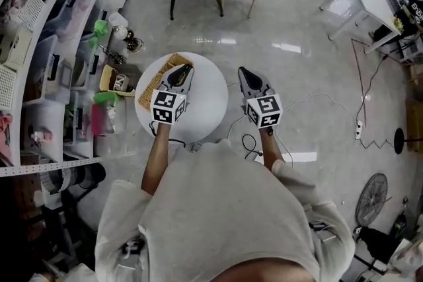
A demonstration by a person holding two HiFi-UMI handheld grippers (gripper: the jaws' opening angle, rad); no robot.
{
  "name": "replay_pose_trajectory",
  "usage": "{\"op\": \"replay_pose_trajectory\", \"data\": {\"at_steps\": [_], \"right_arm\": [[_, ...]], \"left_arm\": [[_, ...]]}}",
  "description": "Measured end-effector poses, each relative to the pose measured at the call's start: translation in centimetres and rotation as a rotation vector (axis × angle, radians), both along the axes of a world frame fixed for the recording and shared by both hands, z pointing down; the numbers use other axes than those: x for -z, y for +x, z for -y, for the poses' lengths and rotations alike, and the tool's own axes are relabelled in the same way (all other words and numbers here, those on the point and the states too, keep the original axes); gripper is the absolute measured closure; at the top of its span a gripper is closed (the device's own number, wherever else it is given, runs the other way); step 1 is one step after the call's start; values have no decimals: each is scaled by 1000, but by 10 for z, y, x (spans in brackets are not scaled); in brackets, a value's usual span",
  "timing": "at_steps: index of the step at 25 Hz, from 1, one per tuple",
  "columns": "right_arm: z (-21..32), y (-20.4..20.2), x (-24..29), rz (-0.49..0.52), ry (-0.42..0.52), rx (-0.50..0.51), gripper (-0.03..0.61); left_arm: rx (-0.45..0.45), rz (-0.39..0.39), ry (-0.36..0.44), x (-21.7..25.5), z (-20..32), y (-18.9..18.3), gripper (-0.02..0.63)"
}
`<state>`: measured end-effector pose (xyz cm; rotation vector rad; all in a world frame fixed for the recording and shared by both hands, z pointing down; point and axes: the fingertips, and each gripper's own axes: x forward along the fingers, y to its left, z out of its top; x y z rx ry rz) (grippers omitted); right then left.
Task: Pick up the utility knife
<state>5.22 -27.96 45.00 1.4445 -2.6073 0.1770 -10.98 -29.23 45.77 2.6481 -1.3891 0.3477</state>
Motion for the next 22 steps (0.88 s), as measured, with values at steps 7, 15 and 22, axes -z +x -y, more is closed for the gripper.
{"op": "replay_pose_trajectory", "data": {"at_steps": [7, 15, 22], "right_arm": [[-1, -3, -1, -1, 1, -4, 548], [-5, -1, -4, -8, -11, -7, 548], [-1, 1, -6, -17, -10, -10, 548]], "left_arm": [[-10, 3, 8, 1, -1, 0, 537], [-20, 4, 5, 0, -3, 4, 536], [-22, 4, 4, -2, 0, 5, 536]]}}
